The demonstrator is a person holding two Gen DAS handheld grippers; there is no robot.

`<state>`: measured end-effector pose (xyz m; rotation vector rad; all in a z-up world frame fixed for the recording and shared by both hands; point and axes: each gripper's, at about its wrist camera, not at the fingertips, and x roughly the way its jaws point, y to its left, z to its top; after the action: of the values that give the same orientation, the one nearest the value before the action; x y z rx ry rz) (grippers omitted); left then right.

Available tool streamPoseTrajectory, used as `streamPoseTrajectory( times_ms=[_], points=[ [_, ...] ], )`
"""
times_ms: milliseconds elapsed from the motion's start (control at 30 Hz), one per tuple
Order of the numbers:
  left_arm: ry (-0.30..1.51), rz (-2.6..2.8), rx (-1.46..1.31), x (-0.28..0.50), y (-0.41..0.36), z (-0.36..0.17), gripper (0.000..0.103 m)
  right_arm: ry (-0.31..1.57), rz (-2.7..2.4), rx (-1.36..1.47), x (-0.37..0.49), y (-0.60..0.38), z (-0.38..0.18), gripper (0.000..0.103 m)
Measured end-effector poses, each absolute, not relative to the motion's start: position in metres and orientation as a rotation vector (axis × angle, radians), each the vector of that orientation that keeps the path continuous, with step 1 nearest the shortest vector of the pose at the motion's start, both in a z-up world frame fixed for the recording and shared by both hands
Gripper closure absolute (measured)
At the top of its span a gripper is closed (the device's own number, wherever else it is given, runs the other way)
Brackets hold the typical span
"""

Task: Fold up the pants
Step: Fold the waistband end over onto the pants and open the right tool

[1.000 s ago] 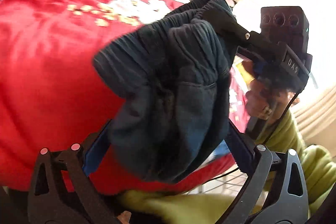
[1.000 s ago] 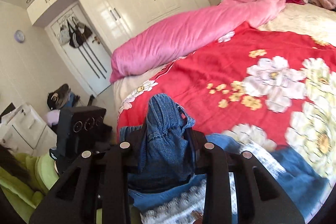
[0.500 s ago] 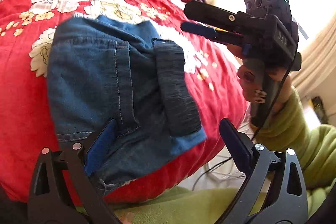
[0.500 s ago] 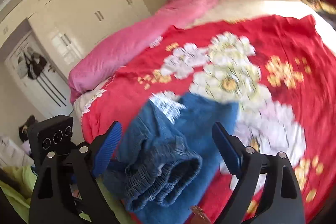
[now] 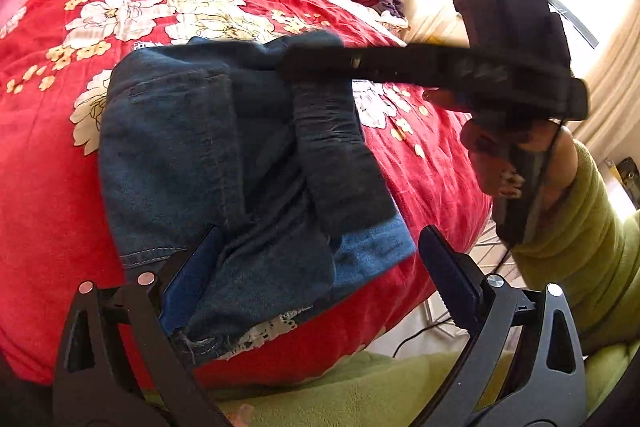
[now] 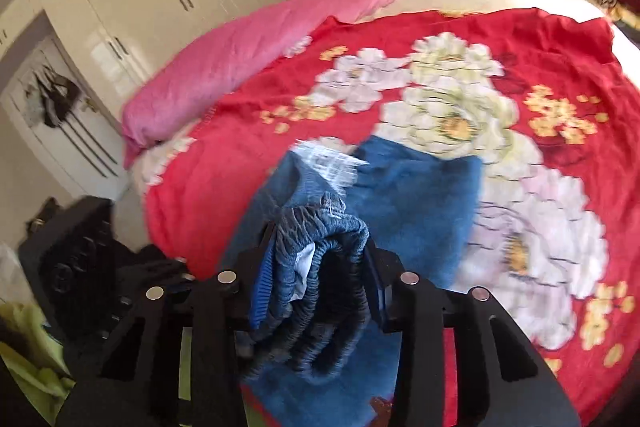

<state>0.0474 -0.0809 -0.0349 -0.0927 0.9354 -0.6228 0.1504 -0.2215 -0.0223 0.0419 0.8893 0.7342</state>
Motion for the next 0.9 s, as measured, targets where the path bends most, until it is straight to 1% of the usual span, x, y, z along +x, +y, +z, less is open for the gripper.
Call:
streamPoseTrajectory(
  times_ms=[67,100,167,200,300,333,367,400,467,567,700,767,800,900],
  points=[
    [0.938,-0.632,-0.1,0.044,-0.079,-0.033,0.011,0.939,0.699,0.034,0.154,-0.224,-0.036,0.062],
    [0.935,-0.627,-0.097,0.043,-0.077,-0.031,0.011,0.945,0.69,0.041,0.153,-0.226,-0.038,0.055],
    [0.901,-0.586,-0.073,0.038,-0.07,-0.022,0.01,0.932,0.696,0.046,0.148,-0.228,-0.032,0.048],
    [0.881,-0.568,-0.063,0.038,-0.066,-0.019,0.01,0.907,0.694,0.033,0.145,-0.227,-0.024,0.043],
    [0.835,-0.485,-0.04,0.035,-0.052,-0.008,0.011,0.83,0.69,0.005,0.142,-0.227,-0.001,0.043],
    [0.83,-0.455,-0.035,0.036,-0.049,-0.007,0.013,0.815,0.693,-0.003,0.144,-0.226,0.005,0.043],
    [0.824,-0.419,-0.028,0.037,-0.045,-0.007,0.024,0.806,0.693,-0.017,0.148,-0.222,0.01,0.043],
    [0.823,-0.398,-0.025,0.039,-0.044,-0.009,0.043,0.807,0.698,-0.03,0.151,-0.217,0.013,0.043],
    [0.85,-0.388,-0.027,0.044,-0.042,-0.015,0.056,0.825,0.737,-0.08,0.159,-0.202,0.016,0.043],
    [0.898,-0.398,0.009,0.046,-0.048,-0.026,0.068,0.863,0.773,-0.18,0.17,-0.176,0.009,0.047],
    [0.931,-0.382,0.093,0.044,-0.062,-0.039,0.069,0.943,0.779,-0.269,0.189,-0.151,-0.014,0.049],
    [0.933,-0.387,0.084,0.044,-0.059,-0.04,0.069,1.01,0.815,-0.302,0.192,-0.139,-0.032,0.084],
    [0.934,-0.39,0.077,0.044,-0.057,-0.039,0.069,1.015,0.832,-0.306,0.191,-0.134,-0.035,0.097],
    [0.934,-0.393,0.068,0.043,-0.054,-0.04,0.068,0.917,0.792,-0.363,0.182,-0.126,-0.02,0.097]
  ],
)
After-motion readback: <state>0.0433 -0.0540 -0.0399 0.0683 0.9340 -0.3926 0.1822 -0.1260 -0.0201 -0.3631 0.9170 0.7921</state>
